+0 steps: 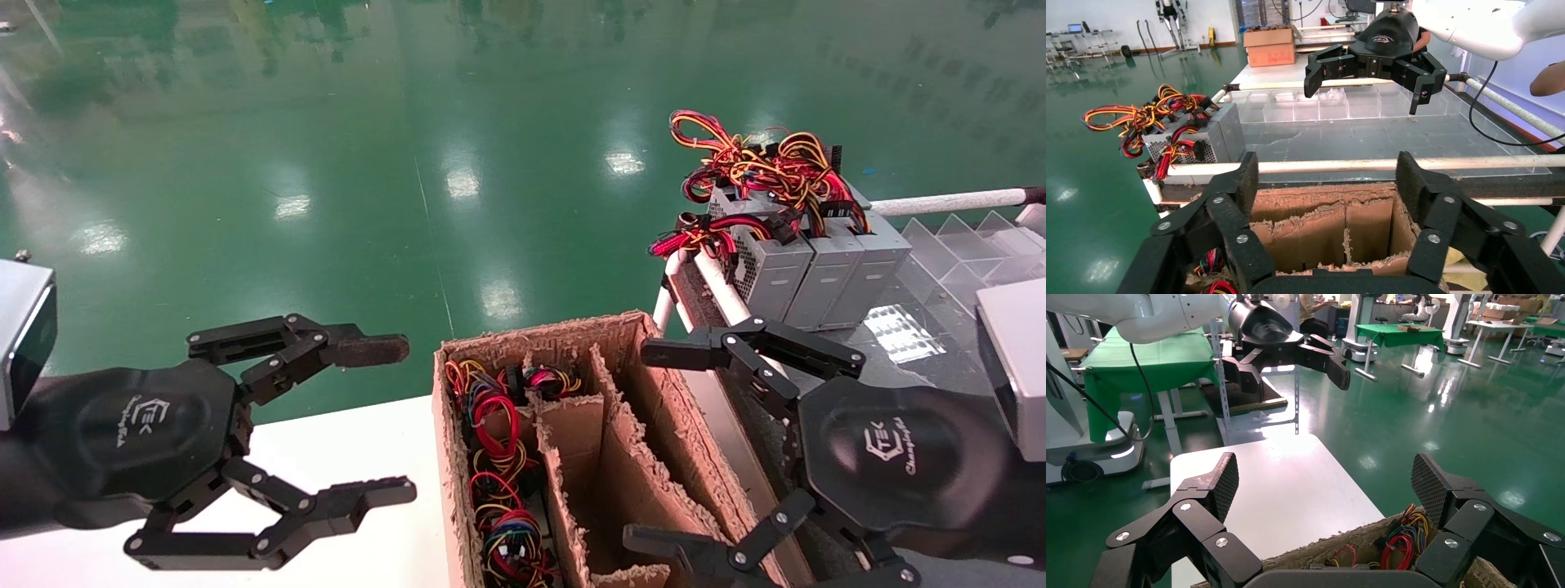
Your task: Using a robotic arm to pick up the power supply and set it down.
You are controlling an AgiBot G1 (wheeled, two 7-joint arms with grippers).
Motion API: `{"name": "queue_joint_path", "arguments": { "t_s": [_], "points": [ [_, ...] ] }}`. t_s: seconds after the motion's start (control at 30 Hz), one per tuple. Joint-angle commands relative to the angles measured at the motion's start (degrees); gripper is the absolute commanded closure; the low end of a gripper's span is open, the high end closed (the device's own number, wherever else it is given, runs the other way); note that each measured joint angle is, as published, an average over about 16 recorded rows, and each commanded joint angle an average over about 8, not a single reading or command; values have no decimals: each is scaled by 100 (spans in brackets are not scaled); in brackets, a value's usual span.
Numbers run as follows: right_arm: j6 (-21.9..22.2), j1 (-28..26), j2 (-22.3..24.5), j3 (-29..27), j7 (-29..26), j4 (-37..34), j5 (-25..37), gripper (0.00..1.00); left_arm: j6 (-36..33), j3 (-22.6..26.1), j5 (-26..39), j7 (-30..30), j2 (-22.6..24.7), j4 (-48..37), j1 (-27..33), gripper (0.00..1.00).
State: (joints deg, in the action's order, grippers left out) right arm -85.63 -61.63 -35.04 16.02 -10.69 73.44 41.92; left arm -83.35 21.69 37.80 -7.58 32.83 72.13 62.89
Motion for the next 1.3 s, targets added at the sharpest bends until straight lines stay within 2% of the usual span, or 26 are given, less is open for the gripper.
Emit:
{"name": "queue_joint_path", "arguments": {
  "t_s": [0.03,0.93,0.97,1.2,1.23,1.3],
  "points": [
    [0,0,0,0,0,0,0,0,0,0,0,0,0,0,0,100],
    [0,0,0,0,0,0,0,0,0,0,0,0,0,0,0,100],
    [0,0,0,0,0,0,0,0,0,0,0,0,0,0,0,94],
    [0,0,0,0,0,0,0,0,0,0,0,0,0,0,0,6],
    [0,0,0,0,0,0,0,0,0,0,0,0,0,0,0,0],
    [-1,1,0,0,-1,2,-1,0,0,0,0,0,0,0,0,0]
  ]
}}
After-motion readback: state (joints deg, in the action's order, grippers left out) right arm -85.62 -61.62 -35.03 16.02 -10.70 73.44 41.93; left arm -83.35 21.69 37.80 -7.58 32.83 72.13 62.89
